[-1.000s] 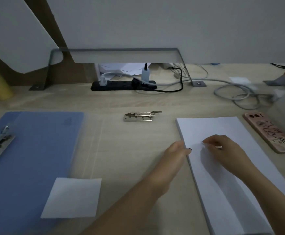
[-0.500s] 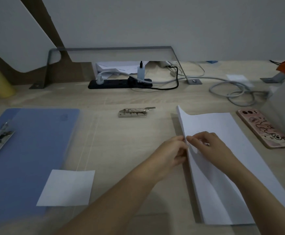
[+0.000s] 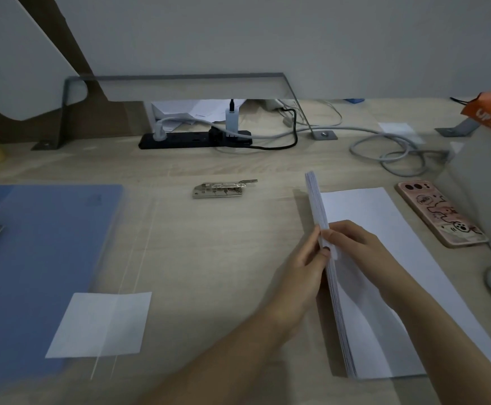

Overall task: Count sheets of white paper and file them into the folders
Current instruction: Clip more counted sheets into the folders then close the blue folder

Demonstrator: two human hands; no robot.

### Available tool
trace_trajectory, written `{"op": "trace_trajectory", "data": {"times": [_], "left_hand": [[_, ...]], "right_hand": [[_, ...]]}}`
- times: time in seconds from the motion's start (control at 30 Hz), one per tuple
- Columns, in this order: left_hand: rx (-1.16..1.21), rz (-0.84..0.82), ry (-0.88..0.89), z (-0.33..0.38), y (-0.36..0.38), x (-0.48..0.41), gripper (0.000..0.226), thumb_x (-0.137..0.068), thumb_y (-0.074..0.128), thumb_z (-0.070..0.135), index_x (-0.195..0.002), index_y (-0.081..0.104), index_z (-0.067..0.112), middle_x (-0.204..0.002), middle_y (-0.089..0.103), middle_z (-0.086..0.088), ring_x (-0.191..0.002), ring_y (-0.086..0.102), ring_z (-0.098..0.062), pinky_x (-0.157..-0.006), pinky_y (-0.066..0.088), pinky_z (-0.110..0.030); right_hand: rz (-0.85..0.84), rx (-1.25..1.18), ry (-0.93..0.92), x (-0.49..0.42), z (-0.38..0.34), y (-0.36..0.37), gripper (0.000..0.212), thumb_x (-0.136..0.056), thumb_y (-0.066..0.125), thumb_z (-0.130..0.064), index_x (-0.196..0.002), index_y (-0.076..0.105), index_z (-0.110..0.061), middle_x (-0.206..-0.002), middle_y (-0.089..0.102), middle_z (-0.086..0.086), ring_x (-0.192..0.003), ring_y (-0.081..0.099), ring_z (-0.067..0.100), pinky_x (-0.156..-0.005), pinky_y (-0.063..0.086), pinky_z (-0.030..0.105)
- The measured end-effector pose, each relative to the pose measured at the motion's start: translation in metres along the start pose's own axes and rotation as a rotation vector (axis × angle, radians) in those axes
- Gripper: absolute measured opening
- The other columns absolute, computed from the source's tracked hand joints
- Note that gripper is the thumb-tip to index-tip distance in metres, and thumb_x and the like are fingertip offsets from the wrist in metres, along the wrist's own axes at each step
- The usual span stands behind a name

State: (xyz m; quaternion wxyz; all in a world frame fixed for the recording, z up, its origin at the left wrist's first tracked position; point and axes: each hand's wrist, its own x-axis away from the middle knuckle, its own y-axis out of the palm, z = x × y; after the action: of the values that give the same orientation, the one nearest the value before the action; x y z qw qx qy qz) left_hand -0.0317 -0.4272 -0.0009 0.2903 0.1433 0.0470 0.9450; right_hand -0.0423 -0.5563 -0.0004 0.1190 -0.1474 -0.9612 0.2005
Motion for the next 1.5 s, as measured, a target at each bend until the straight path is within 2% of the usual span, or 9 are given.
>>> {"op": "trace_trajectory", "data": {"times": [0.1, 0.5, 0.7, 0.87, 0.97, 1.03, 1.27, 1.4, 1.5], "left_hand": [[0.016, -0.002, -0.002, 0.000, 0.001, 0.000, 0.046, -0.099, 0.040, 0.018, -0.140, 0.036, 0.037, -0.142, 0.048, 0.011, -0.129, 0.047, -0.006, -0.111, 0.037, -0.029], [0.016, 0.009, 0.002, -0.004, -0.001, -0.001, 0.045, -0.099, 0.041, 0.022, -0.138, 0.038, 0.042, -0.136, 0.050, 0.018, -0.125, 0.050, -0.004, -0.106, 0.041, -0.027], [-0.065, 0.066, 0.017, -0.006, -0.002, -0.002, 0.051, -0.096, 0.039, 0.018, -0.102, 0.048, 0.067, -0.116, 0.059, 0.033, -0.116, 0.055, 0.003, -0.103, 0.043, -0.026], [-0.417, 0.143, 0.144, -0.008, 0.001, -0.001, 0.055, -0.099, 0.032, 0.011, -0.149, 0.014, 0.026, -0.156, 0.010, 0.017, -0.144, 0.009, 0.001, -0.107, 0.010, -0.008], [-0.325, 0.073, 0.081, -0.013, 0.003, -0.007, 0.044, -0.098, 0.036, 0.020, -0.142, 0.035, 0.023, -0.144, 0.043, 0.005, -0.132, 0.041, -0.008, -0.107, 0.034, -0.018], [-0.328, 0.096, 0.047, -0.012, 0.001, -0.009, 0.029, -0.098, 0.038, 0.019, -0.123, 0.052, 0.020, -0.112, 0.061, 0.001, -0.098, 0.059, -0.006, -0.078, 0.045, -0.009], [-0.239, 0.225, -0.018, -0.008, -0.009, -0.015, 0.025, -0.092, 0.038, 0.008, -0.105, 0.060, 0.009, -0.078, 0.055, -0.003, -0.067, 0.048, -0.014, -0.057, 0.038, -0.020], [-0.242, 0.226, -0.121, -0.007, -0.010, -0.020, 0.026, -0.090, 0.036, 0.010, -0.106, 0.057, 0.013, -0.087, 0.060, -0.006, -0.079, 0.059, -0.025, -0.076, 0.053, -0.045], [-0.258, 0.236, -0.163, -0.003, -0.008, -0.020, 0.025, -0.092, 0.037, 0.013, -0.109, 0.055, 0.012, -0.093, 0.060, -0.007, -0.090, 0.063, -0.028, -0.083, 0.053, -0.045]], "right_hand": [[-0.004, -0.014, -0.008, 0.001, 0.000, 0.000, 0.020, -0.089, 0.052, -0.035, -0.101, 0.064, -0.022, -0.108, 0.063, -0.004, -0.099, 0.056, 0.003, -0.074, 0.038, 0.018], [-0.014, 0.016, -0.014, 0.001, 0.001, 0.000, 0.020, -0.091, 0.050, -0.034, -0.099, 0.064, -0.021, -0.109, 0.061, -0.002, -0.100, 0.054, 0.006, -0.075, 0.038, 0.020], [0.009, 0.087, -0.010, 0.001, 0.002, 0.002, 0.023, -0.092, 0.048, -0.026, -0.091, 0.058, -0.006, -0.100, 0.056, 0.010, -0.085, 0.051, 0.012, -0.068, 0.036, 0.023], [0.055, 0.199, -0.048, -0.002, 0.005, 0.012, 0.017, -0.091, 0.050, -0.022, -0.075, 0.053, -0.028, -0.098, 0.052, -0.001, -0.088, 0.049, 0.012, -0.075, 0.036, 0.026], [0.089, 0.283, -0.060, -0.004, 0.006, 0.016, 0.009, -0.091, 0.049, -0.027, -0.087, 0.057, -0.026, -0.107, 0.053, 0.002, -0.099, 0.051, 0.016, -0.082, 0.039, 0.031], [0.111, 0.301, -0.048, -0.004, 0.006, 0.019, 0.010, -0.089, 0.050, -0.032, -0.091, 0.059, -0.027, -0.110, 0.052, 0.000, -0.103, 0.051, 0.017, -0.083, 0.041, 0.032], [0.185, 0.428, -0.045, -0.006, 0.007, 0.027, 0.015, -0.088, 0.050, -0.040, -0.093, 0.057, -0.027, -0.121, 0.050, 0.001, -0.111, 0.048, 0.021, -0.082, 0.040, 0.034], [0.194, 0.437, -0.036, -0.007, 0.009, 0.027, 0.024, -0.089, 0.048, -0.041, -0.102, 0.060, -0.025, -0.129, 0.049, 0.001, -0.117, 0.047, 0.021, -0.087, 0.041, 0.036], [0.192, 0.435, -0.024, -0.008, 0.010, 0.027, 0.027, -0.090, 0.047, -0.040, -0.108, 0.060, -0.024, -0.132, 0.048, 0.001, -0.119, 0.047, 0.021, -0.091, 0.041, 0.037]]}}
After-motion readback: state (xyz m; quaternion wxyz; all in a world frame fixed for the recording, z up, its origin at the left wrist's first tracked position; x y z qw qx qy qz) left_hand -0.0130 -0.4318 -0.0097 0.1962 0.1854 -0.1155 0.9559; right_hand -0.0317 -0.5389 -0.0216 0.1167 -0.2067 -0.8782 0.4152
